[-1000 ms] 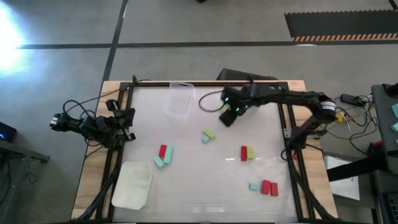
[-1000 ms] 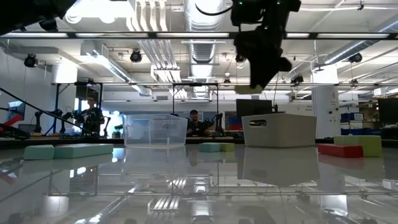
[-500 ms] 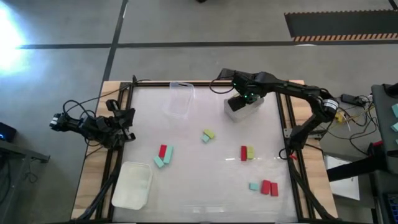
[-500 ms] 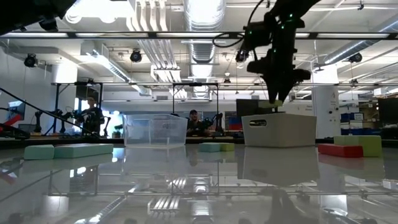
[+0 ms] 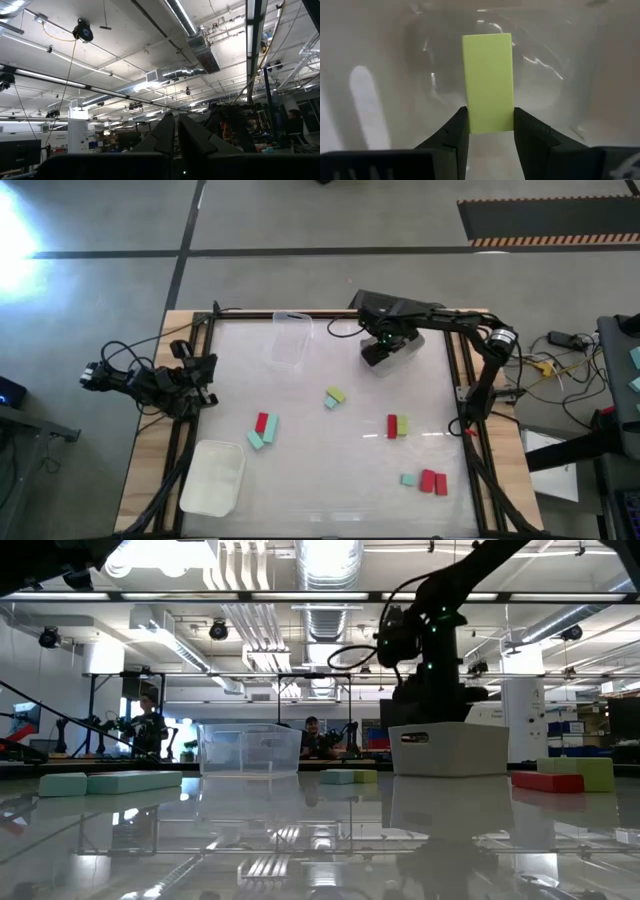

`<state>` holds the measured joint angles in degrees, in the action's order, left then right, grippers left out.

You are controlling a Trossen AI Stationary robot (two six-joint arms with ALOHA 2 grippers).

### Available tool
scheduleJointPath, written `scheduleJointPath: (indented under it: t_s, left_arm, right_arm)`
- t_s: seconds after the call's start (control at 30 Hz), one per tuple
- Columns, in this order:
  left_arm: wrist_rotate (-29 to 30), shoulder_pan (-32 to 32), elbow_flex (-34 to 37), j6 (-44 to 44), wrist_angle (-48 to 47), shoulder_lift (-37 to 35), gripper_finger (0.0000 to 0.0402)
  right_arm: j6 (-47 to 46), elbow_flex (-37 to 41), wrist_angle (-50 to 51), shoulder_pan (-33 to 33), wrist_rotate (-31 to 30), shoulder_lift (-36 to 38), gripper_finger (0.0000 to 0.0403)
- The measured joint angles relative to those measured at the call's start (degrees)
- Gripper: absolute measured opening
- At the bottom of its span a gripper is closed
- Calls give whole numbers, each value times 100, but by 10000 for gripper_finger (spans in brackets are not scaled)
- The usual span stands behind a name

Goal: Sort & place blocks by color
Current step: Put the green block into the gray bin, then put the light blue block into the transparent bin

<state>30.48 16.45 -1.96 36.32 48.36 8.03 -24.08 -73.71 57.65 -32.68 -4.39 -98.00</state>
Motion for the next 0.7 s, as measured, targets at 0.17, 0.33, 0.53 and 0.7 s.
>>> scheduleJointPath:
  t_s: [0.17,0.33,0.53,0.7]
  left_arm:
    - [0,0,0,0,0,0,8]
    - [0,0,0,0,-4,0,8]
    - [1,0,0,0,-7,0,8]
    - [0,2,0,0,-28,0,8]
  right_arm:
    - [167,2,-110,-38,22,-189,112]
    - [228,2,-142,-38,8,-228,139]
    - [223,2,-119,-38,-16,-96,179]
    - [198,-8,-5,-36,-14,193,177]
